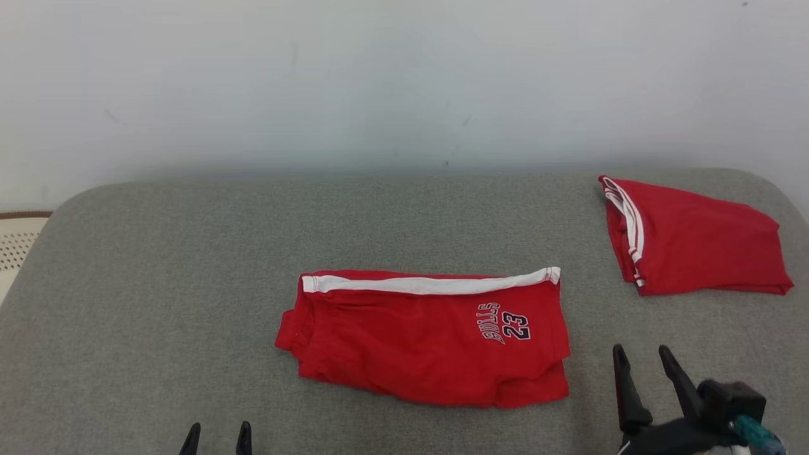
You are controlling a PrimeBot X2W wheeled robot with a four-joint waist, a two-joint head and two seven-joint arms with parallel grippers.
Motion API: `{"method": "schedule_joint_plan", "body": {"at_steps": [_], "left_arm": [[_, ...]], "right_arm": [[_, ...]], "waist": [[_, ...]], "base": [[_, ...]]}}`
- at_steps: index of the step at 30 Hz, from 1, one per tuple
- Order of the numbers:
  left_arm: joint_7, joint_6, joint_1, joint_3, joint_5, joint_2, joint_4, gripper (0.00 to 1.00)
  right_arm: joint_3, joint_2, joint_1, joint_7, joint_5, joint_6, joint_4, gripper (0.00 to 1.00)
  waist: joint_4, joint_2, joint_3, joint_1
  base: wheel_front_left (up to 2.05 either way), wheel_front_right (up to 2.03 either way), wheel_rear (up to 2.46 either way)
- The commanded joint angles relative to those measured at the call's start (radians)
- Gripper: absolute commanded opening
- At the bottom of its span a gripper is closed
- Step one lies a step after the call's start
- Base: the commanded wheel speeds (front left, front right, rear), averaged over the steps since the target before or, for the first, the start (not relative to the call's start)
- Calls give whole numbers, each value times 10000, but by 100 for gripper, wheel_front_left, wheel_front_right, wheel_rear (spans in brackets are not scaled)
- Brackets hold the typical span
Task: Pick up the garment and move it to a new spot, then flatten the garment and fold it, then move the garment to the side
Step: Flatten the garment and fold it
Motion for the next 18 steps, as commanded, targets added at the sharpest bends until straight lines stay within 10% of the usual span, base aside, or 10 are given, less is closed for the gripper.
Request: {"method": "schedule_joint_plan", "body": {"at_steps": [1, 18], "left_arm": [[-35, -23, -66, -86, 22, 0, 53, 100], [-35, -183, -667, -666, -79, -87, 586, 100]], "right_arm": [[47, -222, -483, 28, 103, 0, 272, 100], [106, -656, -4718, 1068, 749, 0, 6880, 100]], "waist": [[184, 0, 57, 0], [1372, 0, 449, 0]], "base": [[0, 0, 0], [0, 0, 0]]}}
